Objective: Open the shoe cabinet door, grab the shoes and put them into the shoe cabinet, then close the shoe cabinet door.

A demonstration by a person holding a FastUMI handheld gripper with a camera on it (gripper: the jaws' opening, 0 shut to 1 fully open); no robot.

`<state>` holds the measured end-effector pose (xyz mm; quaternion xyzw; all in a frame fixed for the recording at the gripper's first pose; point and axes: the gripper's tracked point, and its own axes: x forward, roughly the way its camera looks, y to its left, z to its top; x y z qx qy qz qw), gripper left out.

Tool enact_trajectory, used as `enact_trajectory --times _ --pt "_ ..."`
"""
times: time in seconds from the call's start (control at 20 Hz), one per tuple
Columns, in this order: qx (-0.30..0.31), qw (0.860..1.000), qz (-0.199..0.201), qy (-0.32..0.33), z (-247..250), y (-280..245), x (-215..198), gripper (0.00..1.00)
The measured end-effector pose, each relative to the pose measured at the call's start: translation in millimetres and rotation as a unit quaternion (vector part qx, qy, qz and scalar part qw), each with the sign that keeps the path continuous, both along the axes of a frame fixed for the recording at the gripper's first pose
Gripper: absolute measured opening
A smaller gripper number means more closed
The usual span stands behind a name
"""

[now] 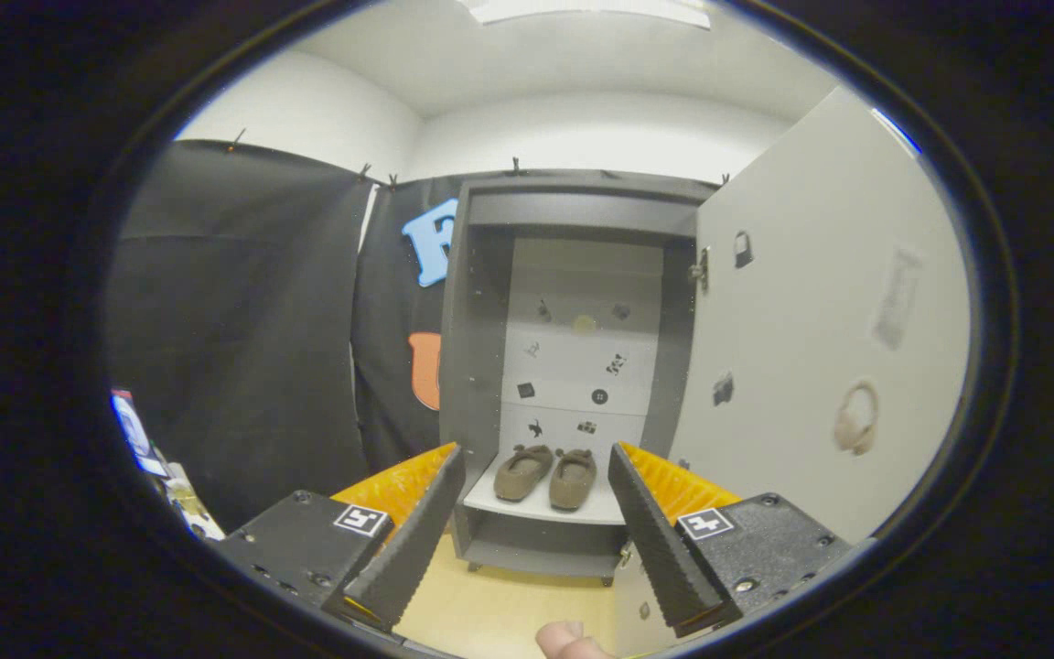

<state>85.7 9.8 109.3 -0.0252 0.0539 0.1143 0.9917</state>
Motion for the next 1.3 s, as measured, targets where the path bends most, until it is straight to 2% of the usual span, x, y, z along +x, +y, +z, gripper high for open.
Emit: enact_trajectory --times 0.15,0.3,0.55,0.9,1.15,1.3 --pt "0.008 1.000 0.029 -0.006 27 -24 -65 1.00" --pt "0.017 0.999 0.025 -0.010 37 -71 -117 1.00" --pt "-0.017 1.000 -0.017 -0.002 26 -167 -181 1.00" --pt "-0.046 0.996 -0.077 0.002 2 -297 -212 1.00" --pt "-0.046 0.988 -0.142 -0.023 -6 -376 -190 1.00" --pt "-0.035 0.986 -0.164 -0.014 -15 -405 -166 1.00"
